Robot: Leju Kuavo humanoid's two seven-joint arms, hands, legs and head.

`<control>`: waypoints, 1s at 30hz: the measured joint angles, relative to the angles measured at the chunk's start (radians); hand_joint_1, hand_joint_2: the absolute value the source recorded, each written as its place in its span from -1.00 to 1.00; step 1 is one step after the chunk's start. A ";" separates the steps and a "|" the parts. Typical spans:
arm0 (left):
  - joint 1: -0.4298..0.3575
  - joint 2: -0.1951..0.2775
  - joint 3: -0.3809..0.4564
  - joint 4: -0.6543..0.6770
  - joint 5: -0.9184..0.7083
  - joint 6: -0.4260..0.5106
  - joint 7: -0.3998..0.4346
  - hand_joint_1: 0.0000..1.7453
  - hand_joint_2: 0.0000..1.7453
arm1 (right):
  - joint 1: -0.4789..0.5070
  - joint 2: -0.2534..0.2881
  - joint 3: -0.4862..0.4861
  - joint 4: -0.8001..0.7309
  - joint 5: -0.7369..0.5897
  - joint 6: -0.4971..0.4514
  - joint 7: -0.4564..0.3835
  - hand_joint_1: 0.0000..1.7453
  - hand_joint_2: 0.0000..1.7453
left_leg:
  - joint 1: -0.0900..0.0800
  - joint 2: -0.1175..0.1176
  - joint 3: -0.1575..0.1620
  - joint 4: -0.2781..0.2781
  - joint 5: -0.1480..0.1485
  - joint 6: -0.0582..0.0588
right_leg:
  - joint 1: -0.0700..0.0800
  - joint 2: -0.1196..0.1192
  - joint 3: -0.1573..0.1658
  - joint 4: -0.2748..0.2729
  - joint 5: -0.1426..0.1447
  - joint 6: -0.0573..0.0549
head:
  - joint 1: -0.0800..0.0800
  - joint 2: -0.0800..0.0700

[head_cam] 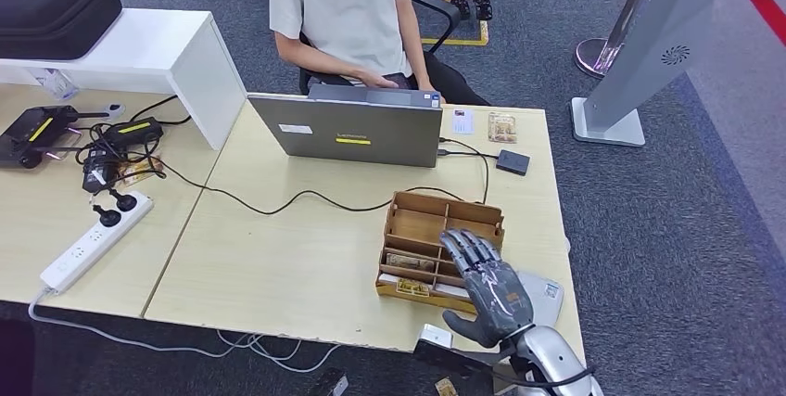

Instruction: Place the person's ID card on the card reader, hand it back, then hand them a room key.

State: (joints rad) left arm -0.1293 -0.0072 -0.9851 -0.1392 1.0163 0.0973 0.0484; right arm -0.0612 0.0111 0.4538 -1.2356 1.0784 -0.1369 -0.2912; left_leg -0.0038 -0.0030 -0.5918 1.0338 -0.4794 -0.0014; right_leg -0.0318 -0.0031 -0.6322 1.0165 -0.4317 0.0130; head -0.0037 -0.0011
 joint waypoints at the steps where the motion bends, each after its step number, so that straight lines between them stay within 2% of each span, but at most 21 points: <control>1: 0.000 0.000 0.000 0.000 0.000 0.000 0.000 -1.00 1.00 | 0.000 0.003 0.004 0.000 -0.001 0.001 -0.001 -1.00 1.00 | 0.000 0.000 0.000 0.000 0.000 0.000 | 0.000 0.000 0.000 0.000 0.000 0.000 | 0.000 0.000; 14: -0.003 0.001 -0.012 0.000 0.009 0.000 -0.002 -1.00 1.00 | -0.005 0.050 0.074 0.035 -0.032 0.016 -0.027 -1.00 1.00 | 0.000 0.000 0.000 0.000 0.000 0.000 | 0.000 0.000 0.000 0.000 0.000 0.000 | 0.000 0.000; 30: -0.004 0.001 -0.023 0.000 0.011 0.002 -0.012 -1.00 1.00 | -0.039 0.073 0.109 0.133 -0.070 0.013 -0.045 -1.00 1.00 | 0.000 0.000 0.000 0.000 0.000 0.000 | 0.000 0.000 0.000 0.000 0.000 0.000 | 0.000 0.000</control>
State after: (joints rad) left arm -0.1332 -0.0066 -1.0078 -0.1392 1.0277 0.0997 0.0367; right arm -0.0999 0.0838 0.5631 -1.1031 1.0089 -0.1243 -0.3365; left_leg -0.0037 -0.0030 -0.5917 1.0337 -0.4793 -0.0015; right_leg -0.0318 -0.0032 -0.6322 1.0167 -0.4317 0.0130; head -0.0035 -0.0011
